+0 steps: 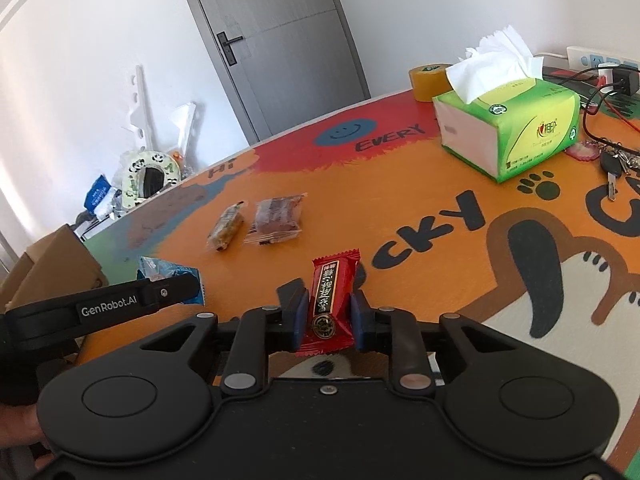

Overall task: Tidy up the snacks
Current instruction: 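Grasp the red candy bar with the right gripper while the left grasps the blue packet, then carry the red candy bar and blue packet over the cardboard box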

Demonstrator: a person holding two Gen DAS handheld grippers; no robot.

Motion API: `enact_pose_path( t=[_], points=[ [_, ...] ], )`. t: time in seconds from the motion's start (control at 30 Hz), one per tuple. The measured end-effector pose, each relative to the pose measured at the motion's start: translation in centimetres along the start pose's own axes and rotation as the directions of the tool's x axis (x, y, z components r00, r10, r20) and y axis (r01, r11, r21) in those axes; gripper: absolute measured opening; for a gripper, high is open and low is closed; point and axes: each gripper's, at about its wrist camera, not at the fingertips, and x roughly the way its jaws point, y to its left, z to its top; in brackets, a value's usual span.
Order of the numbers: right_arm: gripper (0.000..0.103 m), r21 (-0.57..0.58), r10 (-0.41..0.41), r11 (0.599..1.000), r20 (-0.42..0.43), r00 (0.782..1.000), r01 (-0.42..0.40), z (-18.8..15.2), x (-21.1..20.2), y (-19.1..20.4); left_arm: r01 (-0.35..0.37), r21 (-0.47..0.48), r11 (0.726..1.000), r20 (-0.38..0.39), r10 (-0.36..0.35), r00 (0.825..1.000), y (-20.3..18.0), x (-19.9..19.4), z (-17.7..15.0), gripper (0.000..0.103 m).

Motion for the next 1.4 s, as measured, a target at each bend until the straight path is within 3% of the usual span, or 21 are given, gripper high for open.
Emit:
enact_pose_path(
  t=[0.47, 1.4],
  points=[
    [0.024, -0.027, 0.050, 0.998, 0.056, 0.997, -0.049, 0.4, -1.8, 3.3, 0.013, -0.020, 1.000, 0.076, -0.011, 0.997, 1.8, -4.6, 0.8, 0.028],
    [0.024, -0.156, 0.216, 0.968, 0.108, 0.970, -0.198, 1.2, -3.0, 13.6, -0.077, -0.090, 0.993, 0.213, 0.094, 0.973, 9.3, -12.7, 2.1, 0.028]
  ],
)
